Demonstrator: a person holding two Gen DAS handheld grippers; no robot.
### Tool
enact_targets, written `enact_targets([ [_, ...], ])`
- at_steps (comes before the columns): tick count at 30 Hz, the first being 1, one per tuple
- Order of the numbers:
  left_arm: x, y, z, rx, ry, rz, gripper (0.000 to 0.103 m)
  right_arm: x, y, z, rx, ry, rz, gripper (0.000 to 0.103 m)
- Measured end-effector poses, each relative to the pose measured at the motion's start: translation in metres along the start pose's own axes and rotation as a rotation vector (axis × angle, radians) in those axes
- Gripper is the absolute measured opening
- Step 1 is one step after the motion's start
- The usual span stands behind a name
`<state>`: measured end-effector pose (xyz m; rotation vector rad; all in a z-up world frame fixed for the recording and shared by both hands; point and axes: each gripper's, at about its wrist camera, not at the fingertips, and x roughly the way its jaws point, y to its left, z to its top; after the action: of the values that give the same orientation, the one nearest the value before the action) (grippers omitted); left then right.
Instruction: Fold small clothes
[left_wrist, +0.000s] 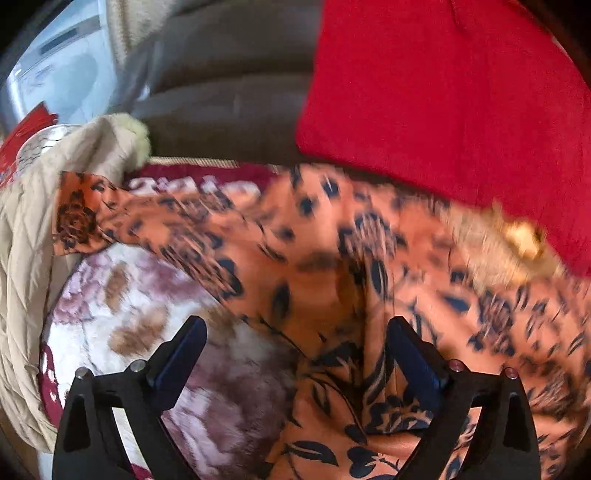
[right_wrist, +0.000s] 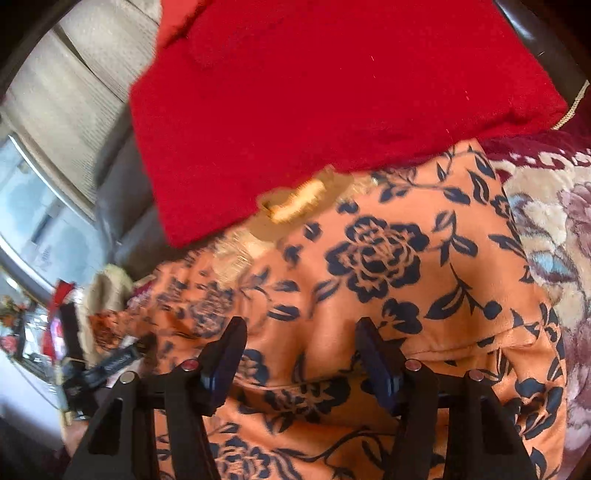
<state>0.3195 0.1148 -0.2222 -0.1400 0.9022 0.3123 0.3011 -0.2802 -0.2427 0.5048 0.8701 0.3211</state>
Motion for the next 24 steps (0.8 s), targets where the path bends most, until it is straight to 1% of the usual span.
enact_targets([
  [2,-0.013,0.024,0.009,-0.068,-0.064,0.011,0.098,-0.014,0.001,0.001,-0.006,-0.024,0.026,0.065],
  [4,-0.018,0.056,0.017,-0.167,-0.099,0.012,0.098,-0.022,0.004,0.002,-0.014,-0.042,0.045,0.065],
  [7,-0.006,0.105,0.021,-0.309,-0.075,0.015,0.098,-0.024,0.009,0.000,-0.018,-0.037,0.053,0.065],
  [10,0.012,0.146,0.020,-0.418,-0.044,0.028,0.098,-0.021,0.008,-0.002,-0.017,-0.029,0.053,0.065],
  [11,0.019,0.161,0.021,-0.460,-0.035,0.021,0.098,-0.020,0.007,-0.002,-0.016,-0.025,0.054,0.065],
  [13,0.028,0.184,0.022,-0.529,-0.034,-0.014,0.098,-0.018,0.006,-0.002,-0.014,-0.017,0.059,0.065],
  [15,0.034,0.197,0.023,-0.578,-0.036,-0.043,0.098,-0.015,0.006,-0.003,-0.020,-0.012,0.058,0.065],
  [17,0.046,0.214,0.024,-0.642,-0.017,-0.099,0.098,-0.013,0.007,-0.002,-0.022,-0.007,0.061,0.065],
  [19,0.057,0.225,0.023,-0.704,-0.003,-0.145,0.098,-0.011,0.008,-0.002,-0.024,-0.005,0.063,0.065],
  [21,0.065,0.230,0.024,-0.735,0.005,-0.166,0.098,-0.008,0.008,-0.001,-0.028,-0.001,0.063,0.065],
  [22,0.069,0.231,0.026,-0.738,0.005,-0.174,0.095,-0.006,0.008,-0.001,-0.028,0.000,0.060,0.065],
  [23,0.074,0.232,0.029,-0.735,-0.001,-0.181,0.089,-0.005,0.007,0.000,-0.026,0.002,0.058,0.065],
  [24,0.079,0.234,0.033,-0.730,-0.005,-0.193,0.071,-0.004,0.005,0.000,-0.020,0.004,0.058,0.065],
])
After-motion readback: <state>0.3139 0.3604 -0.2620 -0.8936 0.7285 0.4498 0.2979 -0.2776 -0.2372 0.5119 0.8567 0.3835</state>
